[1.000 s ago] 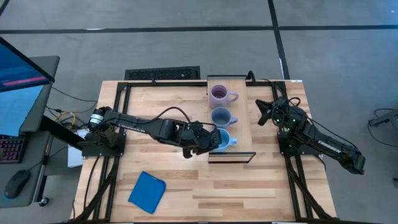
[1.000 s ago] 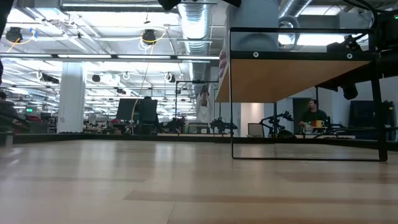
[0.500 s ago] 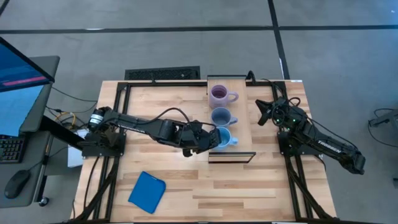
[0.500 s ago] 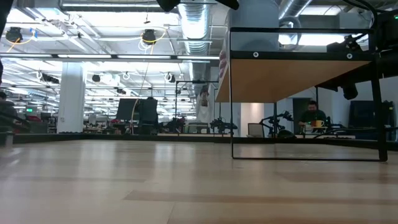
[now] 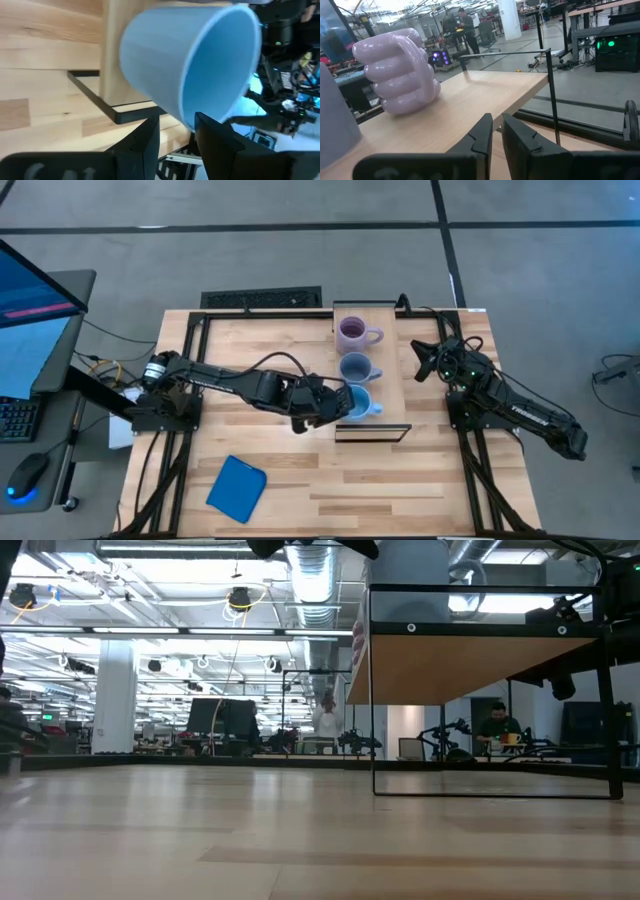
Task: Stack small to large cups/mugs on shelf
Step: Put the light blue mug on the shelf, then return to Home Position
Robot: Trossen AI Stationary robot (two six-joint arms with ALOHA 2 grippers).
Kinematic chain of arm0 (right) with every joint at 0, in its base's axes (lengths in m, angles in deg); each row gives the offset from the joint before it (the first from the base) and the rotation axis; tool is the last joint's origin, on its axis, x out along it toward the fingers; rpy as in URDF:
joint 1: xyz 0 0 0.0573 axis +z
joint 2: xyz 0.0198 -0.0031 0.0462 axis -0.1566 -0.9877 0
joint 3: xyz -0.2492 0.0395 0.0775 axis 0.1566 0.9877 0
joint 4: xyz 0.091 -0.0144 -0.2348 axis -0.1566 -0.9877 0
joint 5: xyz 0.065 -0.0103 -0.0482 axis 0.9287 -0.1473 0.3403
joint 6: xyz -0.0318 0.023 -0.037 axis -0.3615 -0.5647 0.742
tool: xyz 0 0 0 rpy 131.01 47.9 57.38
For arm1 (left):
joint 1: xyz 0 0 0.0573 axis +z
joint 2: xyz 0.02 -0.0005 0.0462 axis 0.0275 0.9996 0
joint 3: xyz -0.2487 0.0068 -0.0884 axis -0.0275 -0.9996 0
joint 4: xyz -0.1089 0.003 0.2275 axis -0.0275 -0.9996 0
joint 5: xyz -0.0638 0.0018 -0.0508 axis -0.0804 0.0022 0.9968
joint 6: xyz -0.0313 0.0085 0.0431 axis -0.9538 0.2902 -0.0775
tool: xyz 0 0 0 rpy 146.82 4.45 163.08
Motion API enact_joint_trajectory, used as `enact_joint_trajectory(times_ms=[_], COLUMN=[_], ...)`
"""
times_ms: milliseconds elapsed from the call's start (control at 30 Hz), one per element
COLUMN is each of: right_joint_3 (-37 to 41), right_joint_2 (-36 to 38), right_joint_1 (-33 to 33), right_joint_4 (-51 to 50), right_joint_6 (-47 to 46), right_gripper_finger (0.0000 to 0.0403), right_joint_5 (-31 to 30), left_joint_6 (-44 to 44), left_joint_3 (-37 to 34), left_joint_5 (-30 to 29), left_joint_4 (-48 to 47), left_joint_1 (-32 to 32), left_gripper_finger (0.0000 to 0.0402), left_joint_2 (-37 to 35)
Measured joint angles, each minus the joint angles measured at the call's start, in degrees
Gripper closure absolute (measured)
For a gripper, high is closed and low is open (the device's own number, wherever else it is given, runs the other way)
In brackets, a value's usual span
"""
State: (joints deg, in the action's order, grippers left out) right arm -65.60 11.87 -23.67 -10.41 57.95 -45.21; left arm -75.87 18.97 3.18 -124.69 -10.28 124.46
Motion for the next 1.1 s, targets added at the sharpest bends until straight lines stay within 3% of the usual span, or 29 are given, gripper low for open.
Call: enact_joint_trajectory(times_ms=[800,1100], right_joint_3=[0.0,0.0], right_joint_2=[0.0,0.0], right_joint_1=[0.0,0.0], right_joint_4=[-0.01,0.0], right_joint_6=[0.02,0.02], right_gripper_finger=[0.0339,0.0339], right_joint_5=[0.0,0.0], left_joint_6=[-1.89,4.12], left_joint_3=[-0.02,3.32], left_joint_5=[3.1,-2.34], left_joint_4=[3.02,0.02], left_joint_1=[-0.15,-0.31], left_gripper_finger=[0.0289,0.0289], left_joint_2=[0.07,-0.03])
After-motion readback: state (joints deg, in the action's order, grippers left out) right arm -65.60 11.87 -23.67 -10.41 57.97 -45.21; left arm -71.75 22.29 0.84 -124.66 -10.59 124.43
